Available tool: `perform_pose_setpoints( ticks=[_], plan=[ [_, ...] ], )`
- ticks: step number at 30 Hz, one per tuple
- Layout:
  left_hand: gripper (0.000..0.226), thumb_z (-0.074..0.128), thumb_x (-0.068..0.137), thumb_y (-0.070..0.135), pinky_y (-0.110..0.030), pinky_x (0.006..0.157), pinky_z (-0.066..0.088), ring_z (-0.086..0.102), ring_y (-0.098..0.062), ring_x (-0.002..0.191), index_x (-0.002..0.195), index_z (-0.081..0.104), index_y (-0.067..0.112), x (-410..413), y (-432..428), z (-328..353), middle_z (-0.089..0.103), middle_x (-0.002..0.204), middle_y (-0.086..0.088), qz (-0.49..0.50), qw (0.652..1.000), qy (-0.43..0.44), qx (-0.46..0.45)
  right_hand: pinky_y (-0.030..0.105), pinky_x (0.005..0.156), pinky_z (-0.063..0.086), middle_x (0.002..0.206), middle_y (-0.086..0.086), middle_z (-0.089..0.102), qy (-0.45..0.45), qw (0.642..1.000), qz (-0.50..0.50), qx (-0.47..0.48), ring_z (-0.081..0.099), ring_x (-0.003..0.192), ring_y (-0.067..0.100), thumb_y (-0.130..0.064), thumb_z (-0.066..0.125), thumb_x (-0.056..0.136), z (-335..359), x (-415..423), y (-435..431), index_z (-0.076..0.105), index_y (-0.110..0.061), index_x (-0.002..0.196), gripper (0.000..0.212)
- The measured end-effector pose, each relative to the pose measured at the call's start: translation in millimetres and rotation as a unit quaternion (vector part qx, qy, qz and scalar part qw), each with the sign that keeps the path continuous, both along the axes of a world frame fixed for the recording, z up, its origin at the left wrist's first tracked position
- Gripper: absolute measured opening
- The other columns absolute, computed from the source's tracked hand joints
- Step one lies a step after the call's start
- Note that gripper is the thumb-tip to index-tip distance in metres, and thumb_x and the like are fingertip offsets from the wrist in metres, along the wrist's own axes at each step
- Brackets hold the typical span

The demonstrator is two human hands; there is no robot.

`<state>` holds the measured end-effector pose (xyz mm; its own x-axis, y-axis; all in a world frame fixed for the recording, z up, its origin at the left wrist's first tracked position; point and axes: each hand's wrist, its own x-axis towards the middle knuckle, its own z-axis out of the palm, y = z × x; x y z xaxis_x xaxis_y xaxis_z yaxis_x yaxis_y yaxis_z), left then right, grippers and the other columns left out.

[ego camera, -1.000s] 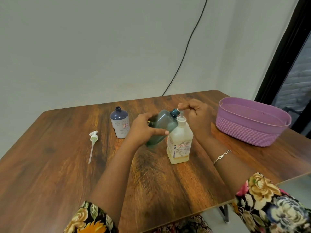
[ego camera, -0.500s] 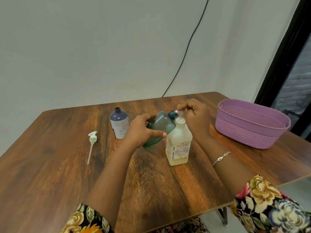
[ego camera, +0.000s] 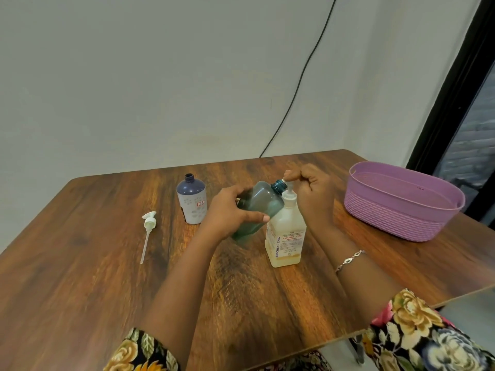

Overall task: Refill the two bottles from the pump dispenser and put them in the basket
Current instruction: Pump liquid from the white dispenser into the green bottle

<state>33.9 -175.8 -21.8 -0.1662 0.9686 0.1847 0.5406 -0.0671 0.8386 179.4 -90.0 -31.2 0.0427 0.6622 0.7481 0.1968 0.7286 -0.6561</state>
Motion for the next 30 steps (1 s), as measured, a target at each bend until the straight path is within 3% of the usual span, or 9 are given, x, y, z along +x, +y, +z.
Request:
perform_pose_setpoints(
  ticks=[3,6,10,13,17,19,23,27,30],
  plan=[
    [0.071,0.08,0.066,0.024,-0.038,0.095,0.047,0.052,-0.019,0.111,0.13,0.05,0.014,-2,1,0,0.055,0.124,-0.002,-0.004,1.0,0.002,0.001,0.022,0.064,0.051,0.069,0.004,0.065,0.0,0.999,-0.014,0.042,0.064,0.07,0.017,-0.015,0.042,0.075,-2,-3,-2,0.067,-0.001,0.069,0.03],
    [0.073,0.081,0.066,0.024,-0.037,0.096,0.046,0.051,-0.019,0.112,0.132,0.049,0.015,-3,3,-5,0.055,0.126,-0.001,-0.01,1.0,0.012,-0.007,0.021,0.062,0.051,0.066,0.009,0.063,-0.001,0.995,-0.021,0.099,0.065,0.069,0.02,-0.009,0.038,0.077,-15,-4,0,0.066,0.002,0.066,0.031],
    [0.073,0.082,0.065,0.025,-0.033,0.093,0.045,0.052,-0.017,0.11,0.13,0.051,0.017,-2,4,-9,0.056,0.123,0.001,-0.013,1.0,0.009,-0.01,0.019,0.065,0.052,0.068,0.006,0.063,0.017,0.997,-0.013,0.072,0.065,0.071,0.019,0.002,0.038,0.074,-21,-4,5,0.066,-0.001,0.067,0.029],
    [0.076,0.082,0.064,0.027,-0.041,0.097,0.046,0.052,-0.019,0.112,0.132,0.05,0.016,-2,4,-4,0.055,0.127,-0.002,-0.012,1.0,-0.005,-0.006,0.021,0.068,0.053,0.071,0.003,0.065,0.02,0.999,0.001,0.044,0.068,0.078,0.02,0.015,0.041,0.073,-12,-1,5,0.067,-0.007,0.072,0.034],
    [0.077,0.081,0.065,0.024,-0.043,0.098,0.046,0.051,-0.02,0.114,0.134,0.047,0.015,-4,4,3,0.053,0.129,-0.003,-0.01,1.0,0.002,-0.006,0.027,0.064,0.054,0.069,0.009,0.066,-0.029,0.999,-0.015,0.025,0.066,0.073,0.022,0.001,0.041,0.073,4,1,6,0.066,-0.003,0.067,0.027],
    [0.076,0.081,0.065,0.023,-0.042,0.098,0.046,0.051,-0.02,0.114,0.133,0.048,0.015,-4,5,2,0.053,0.129,-0.003,-0.013,1.0,0.003,-0.005,0.021,0.066,0.052,0.072,0.006,0.066,-0.017,0.998,-0.023,0.054,0.065,0.074,0.017,-0.002,0.043,0.077,-4,0,1,0.067,-0.001,0.07,0.025],
    [0.074,0.081,0.065,0.026,-0.036,0.096,0.045,0.051,-0.019,0.113,0.132,0.05,0.017,-5,6,-7,0.055,0.127,-0.001,-0.017,1.0,0.017,-0.019,0.008,0.073,0.047,0.074,0.007,0.064,0.016,0.996,-0.039,0.084,0.061,0.08,0.005,0.024,0.04,0.069,-30,-3,1,0.067,0.003,0.073,0.034],
    [0.075,0.081,0.065,0.027,-0.04,0.097,0.045,0.051,-0.02,0.114,0.132,0.049,0.016,-2,4,-8,0.055,0.127,-0.001,-0.014,1.0,0.008,-0.018,0.01,0.074,0.048,0.076,0.006,0.065,0.033,0.997,-0.016,0.067,0.062,0.081,-0.002,0.023,0.039,0.07,-29,-3,4,0.068,0.001,0.075,0.037],
    [0.077,0.081,0.065,0.025,-0.041,0.097,0.046,0.051,-0.02,0.114,0.133,0.048,0.014,-1,3,-4,0.054,0.127,-0.002,-0.007,1.0,-0.009,-0.011,0.018,0.073,0.053,0.077,0.0,0.066,0.022,0.999,-0.003,0.038,0.065,0.081,0.008,0.022,0.042,0.072,-16,2,4,0.069,-0.007,0.077,0.04]
  ],
)
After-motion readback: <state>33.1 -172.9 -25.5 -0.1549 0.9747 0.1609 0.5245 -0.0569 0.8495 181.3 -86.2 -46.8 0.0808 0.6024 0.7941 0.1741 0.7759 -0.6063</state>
